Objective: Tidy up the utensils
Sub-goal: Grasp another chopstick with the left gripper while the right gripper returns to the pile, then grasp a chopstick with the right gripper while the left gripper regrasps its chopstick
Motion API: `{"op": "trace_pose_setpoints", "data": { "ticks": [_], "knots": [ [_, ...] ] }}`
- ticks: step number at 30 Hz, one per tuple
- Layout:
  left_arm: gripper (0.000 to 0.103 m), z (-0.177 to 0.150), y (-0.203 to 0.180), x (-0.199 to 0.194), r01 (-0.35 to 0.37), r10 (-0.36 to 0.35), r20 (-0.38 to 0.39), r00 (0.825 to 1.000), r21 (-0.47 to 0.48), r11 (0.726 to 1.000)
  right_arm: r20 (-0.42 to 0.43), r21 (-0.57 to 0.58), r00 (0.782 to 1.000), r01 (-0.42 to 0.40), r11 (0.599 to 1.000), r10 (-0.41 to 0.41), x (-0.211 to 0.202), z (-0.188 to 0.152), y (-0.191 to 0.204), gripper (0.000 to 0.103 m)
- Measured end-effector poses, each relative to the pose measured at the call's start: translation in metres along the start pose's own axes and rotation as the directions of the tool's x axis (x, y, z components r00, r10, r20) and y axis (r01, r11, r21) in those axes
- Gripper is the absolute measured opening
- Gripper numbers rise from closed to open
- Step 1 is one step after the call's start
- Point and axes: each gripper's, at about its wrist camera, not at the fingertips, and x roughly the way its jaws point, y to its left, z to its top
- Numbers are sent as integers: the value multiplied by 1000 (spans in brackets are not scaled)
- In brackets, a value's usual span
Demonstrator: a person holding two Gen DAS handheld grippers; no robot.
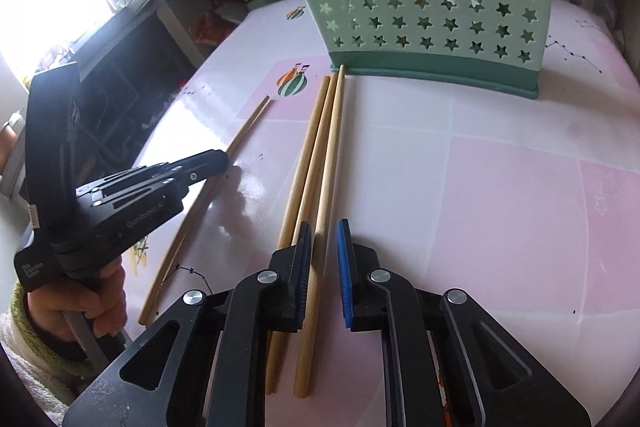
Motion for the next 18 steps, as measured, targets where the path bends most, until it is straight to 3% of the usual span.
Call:
{"op": "trace_pose_setpoints", "data": {
  "ticks": [2,9,18],
  "knots": [
    [5,0,1,0,3,-3,2,1000,-6,1000,-3,-12,1000,24,1000,-24,1,1,2,6],
    [5,-2,1,-2,12,-12,7,1000,-31,999,-10,-47,996,85,995,-86,-1,0,5,5],
    [5,-6,7,-6,28,-27,9,1000,-77,997,-51,38,982,183,982,-181,-36,-29,-31,5]
  ]
}}
